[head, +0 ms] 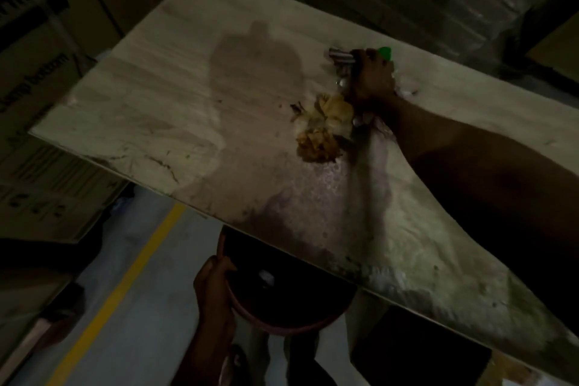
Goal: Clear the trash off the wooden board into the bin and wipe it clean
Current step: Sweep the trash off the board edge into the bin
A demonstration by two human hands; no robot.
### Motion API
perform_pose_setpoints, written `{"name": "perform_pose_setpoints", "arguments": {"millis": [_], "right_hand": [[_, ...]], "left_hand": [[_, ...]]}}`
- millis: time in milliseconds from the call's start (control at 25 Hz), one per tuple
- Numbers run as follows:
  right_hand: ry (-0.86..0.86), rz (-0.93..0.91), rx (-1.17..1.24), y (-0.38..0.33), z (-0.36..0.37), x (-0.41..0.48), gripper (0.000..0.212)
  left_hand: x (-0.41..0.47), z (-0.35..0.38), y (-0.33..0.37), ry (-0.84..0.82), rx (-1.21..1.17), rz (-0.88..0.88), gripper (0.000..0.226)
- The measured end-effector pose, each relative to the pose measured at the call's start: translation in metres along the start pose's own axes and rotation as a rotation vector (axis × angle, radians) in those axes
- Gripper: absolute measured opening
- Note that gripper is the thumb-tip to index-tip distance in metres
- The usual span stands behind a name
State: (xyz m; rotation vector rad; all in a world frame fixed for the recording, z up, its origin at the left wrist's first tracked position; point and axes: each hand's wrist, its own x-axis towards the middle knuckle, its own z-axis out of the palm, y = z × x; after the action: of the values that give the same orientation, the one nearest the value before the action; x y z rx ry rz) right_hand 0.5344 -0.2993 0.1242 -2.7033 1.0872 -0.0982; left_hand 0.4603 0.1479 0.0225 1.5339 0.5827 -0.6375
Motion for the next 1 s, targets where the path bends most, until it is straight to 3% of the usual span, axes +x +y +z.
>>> {"name": "perform_pose_setpoints", "arguments": {"millis": [80,200,320,480,640,880,1000], "right_hand": [[-0.033,-0.072,0.027,-0.009,0.015,-0.006,0.075],[-0.053,-0.207,0.032,-0.025,0.019,-0.041,0.056],[-0.053,-0.250,0.033,-0.050,0.023,-0.089,0.055],[-0.009,-0.140,0.006,-0.090,0.037,-0.147,0.057],[0.099,-0.074,-0.018,-0.116,0.056,-0.199,0.061],[0.116,0.071,0.007,-0.149,0.057,-0.254,0.077],[0.096,0.073,-0.014,-0.161,0.058,-0.286,0.065]], "left_hand": [[-0.004,-0.002,0.004,0.019,-0.030,0.007,0.011],[-0.013,-0.007,0.014,0.039,-0.061,0.036,0.010],[-0.021,-0.014,0.021,0.057,-0.033,0.043,0.008],[-0.031,-0.023,0.026,0.100,-0.001,0.021,0.013],[-0.038,-0.035,0.028,0.093,-0.029,0.038,0.050],[-0.041,-0.055,0.030,0.063,-0.017,0.041,0.049],[-0.038,-0.061,0.039,0.048,-0.039,0.058,0.040]]}}
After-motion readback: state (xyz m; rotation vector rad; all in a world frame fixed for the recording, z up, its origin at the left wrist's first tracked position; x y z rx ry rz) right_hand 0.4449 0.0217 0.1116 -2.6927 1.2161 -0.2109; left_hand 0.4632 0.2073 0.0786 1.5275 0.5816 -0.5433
